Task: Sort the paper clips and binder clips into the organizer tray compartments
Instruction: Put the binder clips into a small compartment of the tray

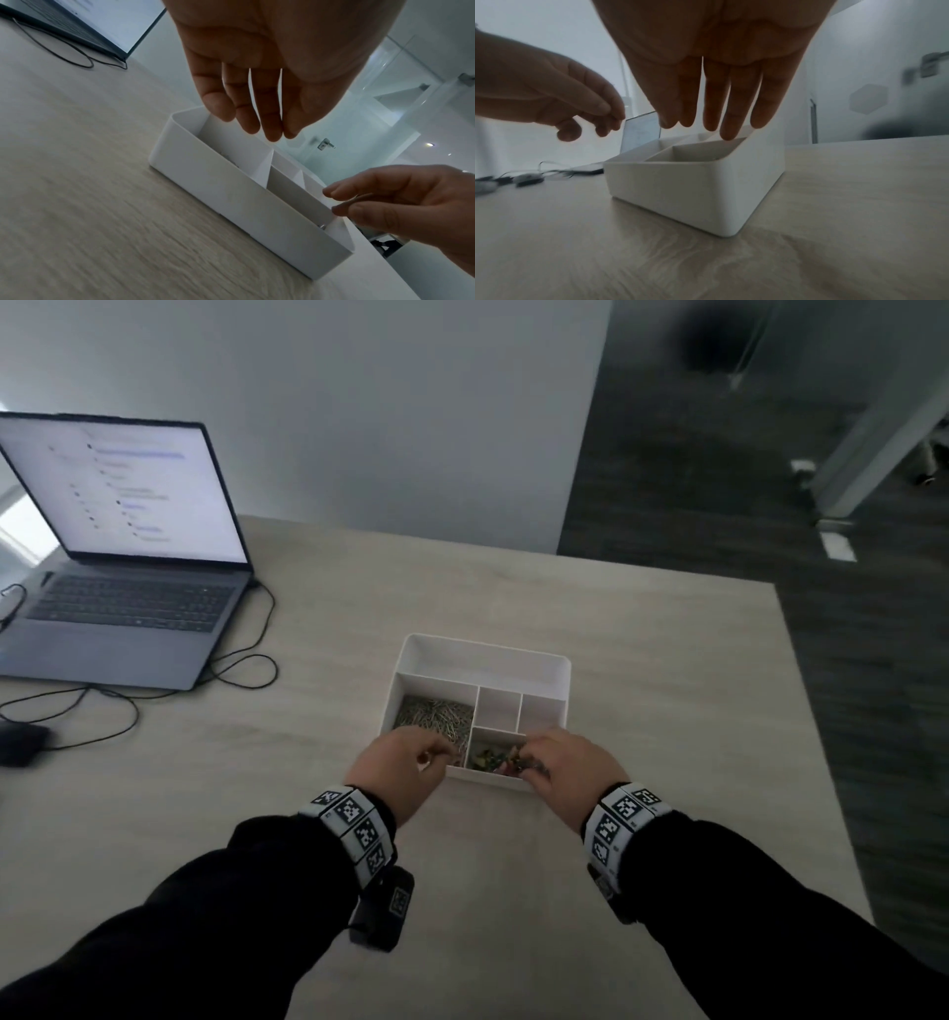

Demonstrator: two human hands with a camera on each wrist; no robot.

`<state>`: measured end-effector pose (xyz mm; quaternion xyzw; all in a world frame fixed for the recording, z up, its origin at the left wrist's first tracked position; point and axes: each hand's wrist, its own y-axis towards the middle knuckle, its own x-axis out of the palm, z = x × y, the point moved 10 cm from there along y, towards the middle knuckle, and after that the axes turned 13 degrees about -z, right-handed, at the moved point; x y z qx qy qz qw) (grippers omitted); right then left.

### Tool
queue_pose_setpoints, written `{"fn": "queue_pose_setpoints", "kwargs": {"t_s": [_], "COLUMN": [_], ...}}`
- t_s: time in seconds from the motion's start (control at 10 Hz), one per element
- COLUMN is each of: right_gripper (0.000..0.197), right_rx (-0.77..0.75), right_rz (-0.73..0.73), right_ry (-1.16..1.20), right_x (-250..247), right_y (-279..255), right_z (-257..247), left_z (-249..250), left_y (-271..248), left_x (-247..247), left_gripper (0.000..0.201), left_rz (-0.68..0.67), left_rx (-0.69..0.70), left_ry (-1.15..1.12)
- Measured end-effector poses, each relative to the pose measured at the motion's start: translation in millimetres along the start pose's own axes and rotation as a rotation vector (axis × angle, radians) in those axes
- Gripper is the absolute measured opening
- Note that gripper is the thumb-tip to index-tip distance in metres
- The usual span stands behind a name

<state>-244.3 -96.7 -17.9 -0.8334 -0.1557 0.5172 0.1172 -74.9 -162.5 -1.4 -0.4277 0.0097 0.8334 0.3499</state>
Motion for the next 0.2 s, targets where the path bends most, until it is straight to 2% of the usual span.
{"fn": "queue_pose_setpoints", "kwargs": {"t_s": [0.1, 0.2], "right_gripper": [0.017, 0.014], "right_rx": [0.081, 0.221], "right_rz": [0.084, 0.201], "right_ry": [0.069, 0.236], "right_x": [-9.6, -25.7], "right_y": [-14.2, -37.7], "right_z": [13.2, 22.2], "left_z": [7.9, 11.3], "left_y": [-5.3, -12.5], "left_x": [-8.7, -20.4], "left_gripper": [0.012, 0.012], "left_rz": [-0.009, -0.018], "left_rx": [0.034, 0.057], "left_ry": [-0.010, -0.051]}}
